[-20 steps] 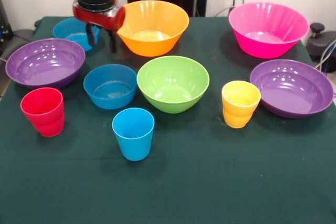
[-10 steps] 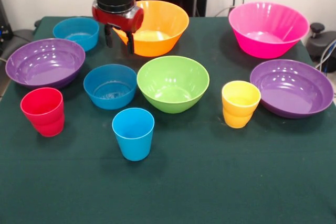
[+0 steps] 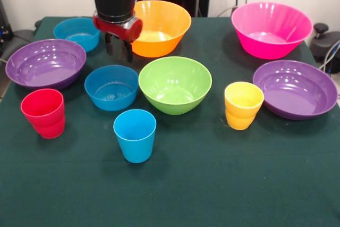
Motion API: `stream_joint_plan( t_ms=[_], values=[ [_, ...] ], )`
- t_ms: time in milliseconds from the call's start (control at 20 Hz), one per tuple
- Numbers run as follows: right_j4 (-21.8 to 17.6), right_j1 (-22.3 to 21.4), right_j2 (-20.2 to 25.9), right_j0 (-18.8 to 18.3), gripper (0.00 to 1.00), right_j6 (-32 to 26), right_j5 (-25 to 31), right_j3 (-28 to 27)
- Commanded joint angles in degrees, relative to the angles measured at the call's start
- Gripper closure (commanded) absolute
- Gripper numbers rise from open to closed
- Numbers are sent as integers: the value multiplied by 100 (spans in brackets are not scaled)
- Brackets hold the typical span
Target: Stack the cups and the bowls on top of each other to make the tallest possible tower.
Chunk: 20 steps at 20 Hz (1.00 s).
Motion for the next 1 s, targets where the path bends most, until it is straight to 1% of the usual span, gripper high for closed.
stream_joint_plan(
  t_ms=[50, 200, 250, 300, 450, 600, 750, 1000],
  values=[
    [178, 704, 42, -129, 0, 755, -565, -395],
    [150, 882, 32, -248, 0, 713, -767, -421],
    [153, 907, 48, -285, 0, 687, -780, -422],
    [150, 842, 63, -298, 0, 702, -843, -312],
    [149, 916, 56, -337, 0, 704, -930, -279],
    [156, 940, 22, -266, 0, 759, -1057, -212],
    [112, 1128, -36, -238, 0, 797, -1279, -220],
    [91, 1278, -54, -228, 0, 869, -1593, -210]
  ],
)
